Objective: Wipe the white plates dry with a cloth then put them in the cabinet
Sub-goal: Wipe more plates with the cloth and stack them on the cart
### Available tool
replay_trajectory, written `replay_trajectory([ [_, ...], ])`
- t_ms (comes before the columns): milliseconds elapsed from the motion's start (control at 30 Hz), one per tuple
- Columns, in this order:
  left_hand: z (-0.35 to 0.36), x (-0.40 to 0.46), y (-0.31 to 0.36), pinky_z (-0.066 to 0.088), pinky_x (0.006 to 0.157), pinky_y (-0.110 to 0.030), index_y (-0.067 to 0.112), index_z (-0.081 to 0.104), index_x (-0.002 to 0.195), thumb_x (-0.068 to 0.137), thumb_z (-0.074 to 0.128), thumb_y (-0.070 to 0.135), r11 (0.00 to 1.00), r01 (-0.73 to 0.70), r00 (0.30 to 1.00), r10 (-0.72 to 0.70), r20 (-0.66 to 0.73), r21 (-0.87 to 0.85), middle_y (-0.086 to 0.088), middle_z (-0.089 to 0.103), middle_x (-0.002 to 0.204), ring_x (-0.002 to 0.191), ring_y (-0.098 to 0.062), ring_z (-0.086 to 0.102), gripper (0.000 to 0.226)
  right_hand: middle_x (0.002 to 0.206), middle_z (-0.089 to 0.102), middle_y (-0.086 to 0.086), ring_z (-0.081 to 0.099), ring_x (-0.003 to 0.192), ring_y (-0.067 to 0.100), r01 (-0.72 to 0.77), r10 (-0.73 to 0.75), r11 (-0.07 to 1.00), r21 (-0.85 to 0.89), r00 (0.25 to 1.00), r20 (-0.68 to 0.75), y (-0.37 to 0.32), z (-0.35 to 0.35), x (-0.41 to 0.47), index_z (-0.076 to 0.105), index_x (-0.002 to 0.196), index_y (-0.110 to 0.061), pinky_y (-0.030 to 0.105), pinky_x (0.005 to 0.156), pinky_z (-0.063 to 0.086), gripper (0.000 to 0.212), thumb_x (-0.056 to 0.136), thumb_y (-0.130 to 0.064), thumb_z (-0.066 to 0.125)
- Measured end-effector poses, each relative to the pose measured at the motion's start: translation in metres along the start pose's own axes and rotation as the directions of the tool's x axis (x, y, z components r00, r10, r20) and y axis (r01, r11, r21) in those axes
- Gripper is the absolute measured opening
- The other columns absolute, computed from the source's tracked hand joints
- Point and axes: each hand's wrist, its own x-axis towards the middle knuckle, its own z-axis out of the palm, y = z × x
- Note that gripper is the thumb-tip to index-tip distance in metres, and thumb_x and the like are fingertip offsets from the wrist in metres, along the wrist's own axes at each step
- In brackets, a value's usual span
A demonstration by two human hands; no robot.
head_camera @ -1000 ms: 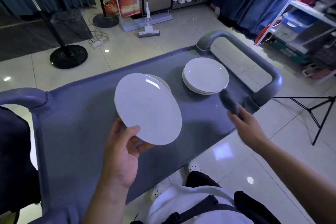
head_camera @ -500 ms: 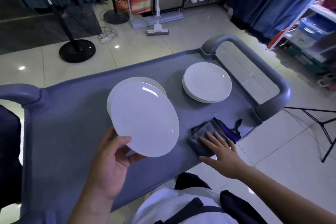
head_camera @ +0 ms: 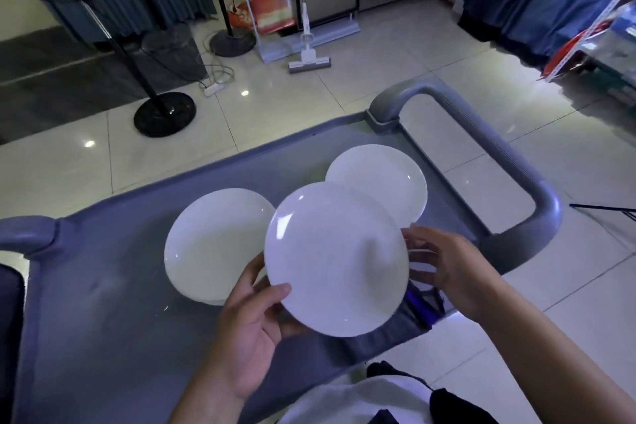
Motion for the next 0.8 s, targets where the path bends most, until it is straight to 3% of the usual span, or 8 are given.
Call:
replay_trajectory([
  [67,0.013,0.019,-0.008,0.061,0.070,-0.054,0.010,0.058,0.128,0.082,0.068,-0.007,0.996,0.028,0.997,-0.021,-0.077,0.090,-0.011,0.070,0.125,0.111,-0.033,0.068,0.050,0.093,0.075,0.013,0.069,0.086,0.029,-0.020,0.020,1.000,0.009,1.000,-0.020,-0.002,-0.018,0.013,0.076,0.103,-0.003,0.043,0.086,0.057,0.026,0.095,-0.024,0.064],
  [133,0.029,0.038,-0.015,0.061,0.068,-0.049,0.010,0.057,0.126,0.093,0.058,-0.007,0.976,0.067,0.989,-0.037,-0.145,0.207,-0.011,0.070,0.125,0.113,-0.031,0.067,0.036,0.092,0.074,0.015,0.069,0.087,0.030,0.005,-0.005,1.000,0.001,0.999,-0.043,-0.006,-0.032,0.025,0.076,0.103,-0.005,0.040,0.082,0.056,0.022,0.096,-0.021,0.062],
  [267,0.058,0.081,-0.020,0.061,0.067,-0.039,0.013,0.055,0.122,0.097,0.056,-0.006,0.912,0.073,0.981,0.007,-0.192,0.403,-0.010,0.072,0.120,0.108,-0.028,0.070,0.032,0.092,0.076,0.004,0.071,0.091,0.024,0.120,-0.120,0.993,0.004,0.993,-0.020,-0.021,-0.058,0.053,0.071,0.115,-0.020,0.036,0.083,0.052,0.022,0.098,-0.017,0.058],
  [400,0.082,0.129,-0.022,0.062,0.070,-0.033,0.023,0.060,0.127,0.096,0.054,-0.008,0.854,0.032,0.968,0.102,-0.229,0.519,-0.002,0.069,0.121,0.108,-0.022,0.069,0.044,0.124,0.069,-0.003,0.061,0.119,0.019,0.259,-0.259,0.965,-0.043,0.966,0.025,-0.032,-0.073,0.092,0.061,0.132,-0.037,0.040,0.104,0.043,0.041,0.093,-0.024,0.063],
  [533,0.095,0.164,-0.032,0.061,0.069,-0.028,0.026,0.061,0.133,0.094,0.053,-0.009,0.823,0.058,0.956,0.118,-0.270,0.566,-0.004,0.067,0.115,0.105,-0.021,0.068,0.054,0.139,0.055,0.000,0.054,0.125,0.008,0.291,-0.290,0.957,-0.012,0.955,0.066,-0.038,-0.067,0.120,0.051,0.142,-0.039,0.023,0.091,0.041,0.058,0.089,-0.024,0.068],
  [600,0.095,0.176,-0.038,0.062,0.072,-0.031,0.027,0.063,0.133,0.093,0.053,-0.006,0.772,0.093,0.946,0.127,-0.297,0.629,-0.004,0.068,0.111,0.100,-0.021,0.068,0.052,0.143,0.052,0.001,0.051,0.131,0.013,0.280,-0.282,0.959,0.030,0.957,0.070,-0.036,-0.065,0.132,0.050,0.143,-0.041,0.026,0.097,0.039,0.063,0.085,-0.024,0.070],
  [700,0.097,0.181,-0.042,0.060,0.075,-0.038,0.043,0.060,0.120,0.089,0.047,0.000,0.659,0.113,0.933,0.188,-0.308,0.744,-0.003,0.067,0.101,0.089,-0.025,0.063,0.054,0.146,0.052,-0.005,0.051,0.131,0.005,0.303,-0.304,0.953,0.028,0.944,0.128,-0.028,-0.062,0.142,0.047,0.146,-0.036,0.030,0.109,0.038,0.063,0.090,-0.014,0.068],
  [800,0.100,0.182,-0.045,0.046,0.066,-0.028,0.040,0.049,0.136,0.089,0.040,0.003,0.514,0.129,0.933,0.228,-0.280,0.848,-0.011,0.057,0.112,0.082,-0.023,0.052,0.060,0.156,0.041,-0.011,0.041,0.140,0.005,0.392,-0.356,0.897,-0.203,0.914,0.193,-0.017,-0.062,0.147,0.040,0.151,-0.038,0.039,0.120,0.032,0.074,0.086,-0.023,0.073],
])
